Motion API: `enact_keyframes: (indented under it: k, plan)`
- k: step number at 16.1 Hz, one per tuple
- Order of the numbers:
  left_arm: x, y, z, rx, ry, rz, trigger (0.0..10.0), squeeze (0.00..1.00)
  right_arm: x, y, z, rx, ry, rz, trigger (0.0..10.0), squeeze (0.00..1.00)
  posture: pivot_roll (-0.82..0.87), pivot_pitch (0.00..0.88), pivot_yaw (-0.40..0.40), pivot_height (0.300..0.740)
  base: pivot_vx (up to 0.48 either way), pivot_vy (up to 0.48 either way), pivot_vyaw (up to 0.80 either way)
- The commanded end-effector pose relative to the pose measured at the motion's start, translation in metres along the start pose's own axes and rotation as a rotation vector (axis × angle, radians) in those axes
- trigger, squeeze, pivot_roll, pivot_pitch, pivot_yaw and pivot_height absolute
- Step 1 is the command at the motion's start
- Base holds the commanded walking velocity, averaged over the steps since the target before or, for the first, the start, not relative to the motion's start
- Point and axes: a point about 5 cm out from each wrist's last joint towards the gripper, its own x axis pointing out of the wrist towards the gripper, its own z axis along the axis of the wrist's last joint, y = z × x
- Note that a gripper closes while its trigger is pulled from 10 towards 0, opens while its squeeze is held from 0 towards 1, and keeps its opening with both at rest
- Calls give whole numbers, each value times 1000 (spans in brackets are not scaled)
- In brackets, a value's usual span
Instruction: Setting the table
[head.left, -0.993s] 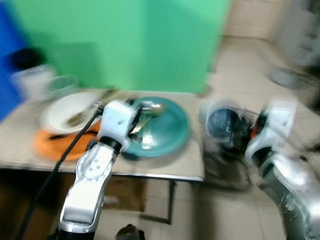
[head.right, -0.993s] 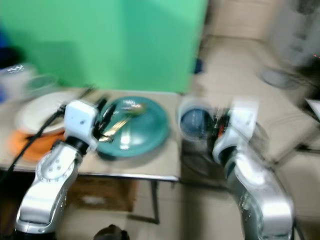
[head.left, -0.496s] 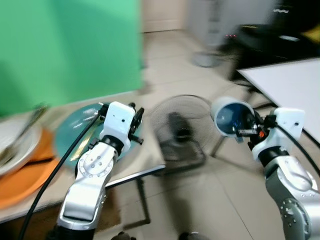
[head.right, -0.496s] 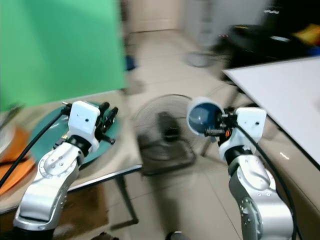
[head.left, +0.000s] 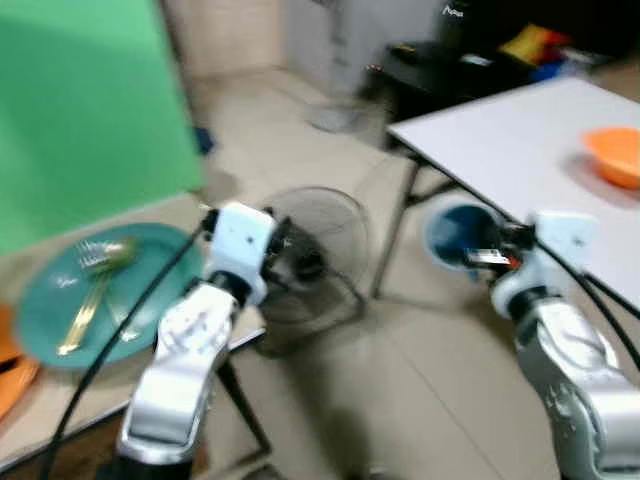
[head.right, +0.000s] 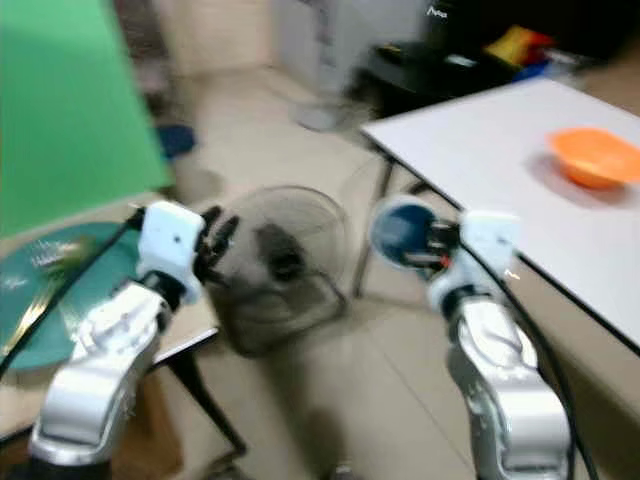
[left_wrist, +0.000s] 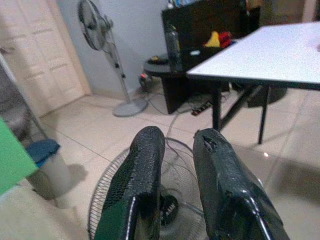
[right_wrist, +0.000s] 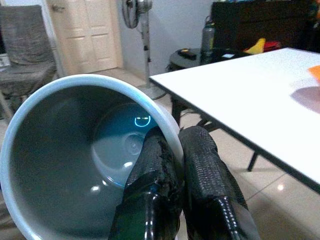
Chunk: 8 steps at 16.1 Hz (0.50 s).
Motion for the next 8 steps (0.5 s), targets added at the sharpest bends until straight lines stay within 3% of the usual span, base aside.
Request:
enact_keyframes:
  k: [1, 4, 8]
  plan:
    - [2, 1, -1, 1, 13, 12, 10000, 0, 2, -2, 1, -14, 10, -11, 10000, 0, 91, 0, 4, 727, 0, 0, -800]
    - [2, 4, -1, -43, 7, 13, 10000, 0, 8, 2, 4, -17, 6, 13, 10000, 0, 90, 0, -1, 727, 0, 0, -800]
    - [2, 11, -2, -56, 9, 34, 10000, 0, 12, 6, 7, -28, 1, 43, 10000, 0, 86, 0, -6, 727, 277, 0, 0]
